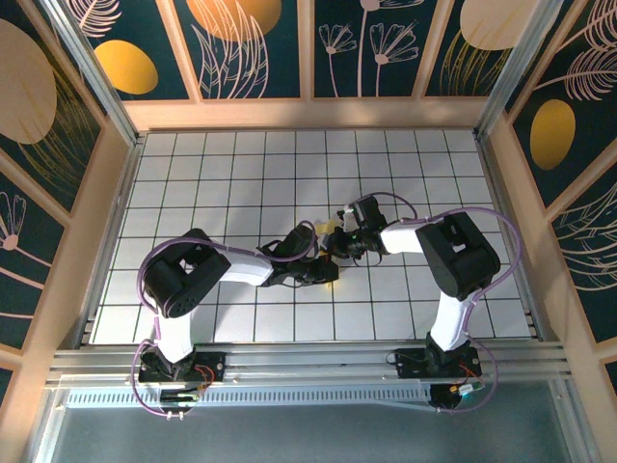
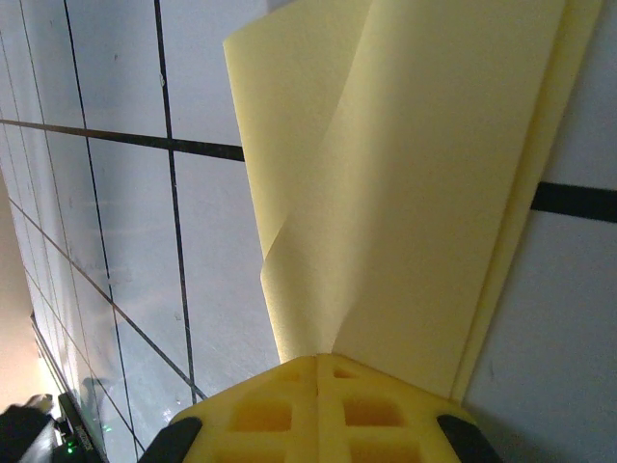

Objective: Fold a paper plane with a square sheet of paper (fold left side to right side)

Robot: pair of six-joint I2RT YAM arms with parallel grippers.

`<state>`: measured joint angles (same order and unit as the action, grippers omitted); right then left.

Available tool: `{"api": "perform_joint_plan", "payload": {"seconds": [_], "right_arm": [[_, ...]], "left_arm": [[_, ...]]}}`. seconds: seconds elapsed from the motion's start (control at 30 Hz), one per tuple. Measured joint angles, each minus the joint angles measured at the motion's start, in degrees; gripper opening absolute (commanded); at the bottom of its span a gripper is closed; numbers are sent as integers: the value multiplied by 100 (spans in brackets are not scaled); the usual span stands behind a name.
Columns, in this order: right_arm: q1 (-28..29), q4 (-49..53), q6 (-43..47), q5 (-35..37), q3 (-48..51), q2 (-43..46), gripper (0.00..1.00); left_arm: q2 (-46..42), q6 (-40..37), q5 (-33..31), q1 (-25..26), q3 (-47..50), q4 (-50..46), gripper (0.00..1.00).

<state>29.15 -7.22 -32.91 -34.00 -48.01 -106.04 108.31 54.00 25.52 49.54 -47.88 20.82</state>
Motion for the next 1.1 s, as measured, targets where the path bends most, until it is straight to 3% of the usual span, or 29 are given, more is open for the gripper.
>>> {"api": "perform_joint_plan", "payload": {"seconds": [1.1], "right_arm": [[26,20,33,7,-39,-26,0]], "left_arm": [[-39,236,-396,284,503,925,0]]}}
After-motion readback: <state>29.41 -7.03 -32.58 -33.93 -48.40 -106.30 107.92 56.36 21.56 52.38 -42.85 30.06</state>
